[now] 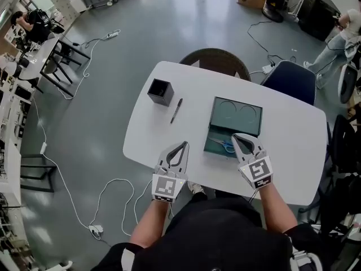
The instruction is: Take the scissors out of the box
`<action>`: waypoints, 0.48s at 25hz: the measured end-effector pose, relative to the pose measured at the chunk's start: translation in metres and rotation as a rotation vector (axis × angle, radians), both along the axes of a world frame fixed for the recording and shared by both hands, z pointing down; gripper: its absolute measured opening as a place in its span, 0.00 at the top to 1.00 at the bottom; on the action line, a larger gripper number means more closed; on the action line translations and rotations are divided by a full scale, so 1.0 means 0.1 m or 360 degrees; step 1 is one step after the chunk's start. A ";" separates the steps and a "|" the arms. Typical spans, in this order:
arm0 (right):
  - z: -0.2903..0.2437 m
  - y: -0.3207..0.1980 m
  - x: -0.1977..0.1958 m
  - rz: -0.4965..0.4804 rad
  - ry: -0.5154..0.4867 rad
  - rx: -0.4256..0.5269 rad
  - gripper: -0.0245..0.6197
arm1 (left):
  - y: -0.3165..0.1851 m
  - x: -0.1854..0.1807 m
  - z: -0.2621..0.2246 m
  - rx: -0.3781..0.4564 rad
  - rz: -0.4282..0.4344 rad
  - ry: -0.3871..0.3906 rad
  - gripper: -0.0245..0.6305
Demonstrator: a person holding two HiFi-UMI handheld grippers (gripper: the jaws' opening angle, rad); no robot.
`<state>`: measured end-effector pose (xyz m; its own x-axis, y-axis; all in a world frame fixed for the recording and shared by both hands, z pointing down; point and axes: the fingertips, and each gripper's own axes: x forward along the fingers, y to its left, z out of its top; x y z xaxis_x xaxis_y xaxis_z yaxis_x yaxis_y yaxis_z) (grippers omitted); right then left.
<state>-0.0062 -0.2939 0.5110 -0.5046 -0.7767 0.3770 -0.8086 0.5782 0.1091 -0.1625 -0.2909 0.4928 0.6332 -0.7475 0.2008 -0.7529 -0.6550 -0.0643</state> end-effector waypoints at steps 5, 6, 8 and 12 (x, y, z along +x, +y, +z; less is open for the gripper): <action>0.47 0.04 0.06 -0.0183 0.0180 -0.0240 0.90 | -0.08 0.25 0.12 -0.0026 0.0057 0.0004 0.95; 0.59 0.06 0.07 -0.0220 0.0215 -0.0304 0.84 | -0.09 0.29 0.13 -0.0034 0.0063 0.0008 0.95; 0.79 0.09 0.11 -0.0290 0.0315 -0.0407 0.80 | -0.10 0.36 0.18 -0.0053 0.0070 0.0018 0.95; 1.11 0.10 0.15 -0.0414 0.0526 -0.0536 0.78 | -0.10 0.42 0.29 -0.0092 0.0070 0.0010 0.95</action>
<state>0.0086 -0.2840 0.6225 -0.4765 -0.4504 0.7550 -0.5881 0.8017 0.1072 -0.1203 -0.3008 0.5217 0.6664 -0.7064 0.2386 -0.7237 -0.6898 -0.0209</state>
